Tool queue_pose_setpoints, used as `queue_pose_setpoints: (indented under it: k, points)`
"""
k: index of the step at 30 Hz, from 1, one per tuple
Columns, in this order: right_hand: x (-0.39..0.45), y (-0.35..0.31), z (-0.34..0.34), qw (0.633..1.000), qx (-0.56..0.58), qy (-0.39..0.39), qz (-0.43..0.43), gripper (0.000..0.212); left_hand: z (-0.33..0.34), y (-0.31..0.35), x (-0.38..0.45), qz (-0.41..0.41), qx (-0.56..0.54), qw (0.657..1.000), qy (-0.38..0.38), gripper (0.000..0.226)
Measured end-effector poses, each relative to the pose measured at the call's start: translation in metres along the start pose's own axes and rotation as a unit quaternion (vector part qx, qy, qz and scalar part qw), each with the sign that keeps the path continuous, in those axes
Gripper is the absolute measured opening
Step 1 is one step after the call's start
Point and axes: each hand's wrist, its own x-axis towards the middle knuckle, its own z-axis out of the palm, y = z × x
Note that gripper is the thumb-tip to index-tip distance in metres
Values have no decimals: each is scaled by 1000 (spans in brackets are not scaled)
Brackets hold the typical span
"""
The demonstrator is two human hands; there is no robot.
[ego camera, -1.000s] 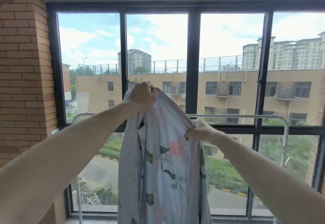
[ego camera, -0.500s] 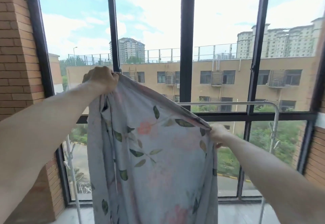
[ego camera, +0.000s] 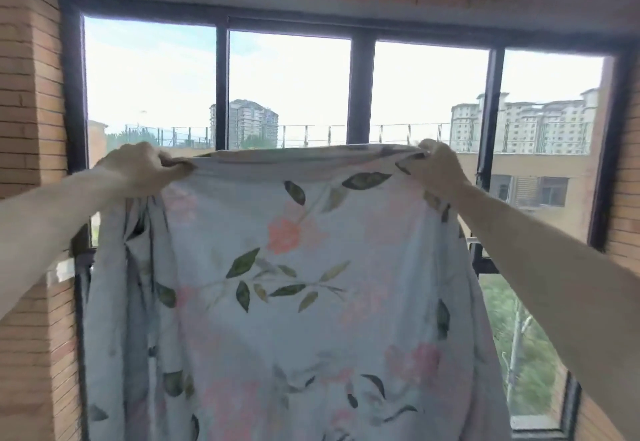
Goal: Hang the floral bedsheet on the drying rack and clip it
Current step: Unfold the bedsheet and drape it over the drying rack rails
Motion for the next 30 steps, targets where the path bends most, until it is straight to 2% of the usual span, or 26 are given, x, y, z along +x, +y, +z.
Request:
queue_pose_setpoints:
  k: [2,3,5,10,14,17,21,24,27,28,30]
  points:
    - [-13,19,15,987,-52,-151,10,38,-3,5,-4,-10,-19,1000,-20,94]
    - [-21,29,21,977,-77,-196,19,43,-5,6,-6,-14,-20,999,-24,92]
    - [-29,51,30,974,-98,-202,25,47,-4,6,-8,-19,-26,999,-32,88]
    - [-34,74,45,975,-67,-203,61,58,1,11,-4,-22,-34,999,-33,80]
    - [-43,80,51,943,-47,-286,163,52,8,24,1,0,-47,998,-35,72]
    - [-54,102,70,912,-54,-349,211,38,16,47,2,38,-82,995,-49,68]
    - [-81,97,109,885,-117,-400,207,35,21,73,4,67,-112,990,-55,62]
    - [-109,66,140,890,-146,-402,156,41,22,86,6,82,-115,988,-60,61]
    - [-133,28,161,908,-62,-403,96,77,23,94,7,78,-109,989,-57,61]
    - [-136,17,171,913,-14,-398,84,74,22,97,6,75,-103,990,-55,61]
    - [-141,-1,194,914,113,-378,96,43,22,103,5,74,-94,991,-54,61]
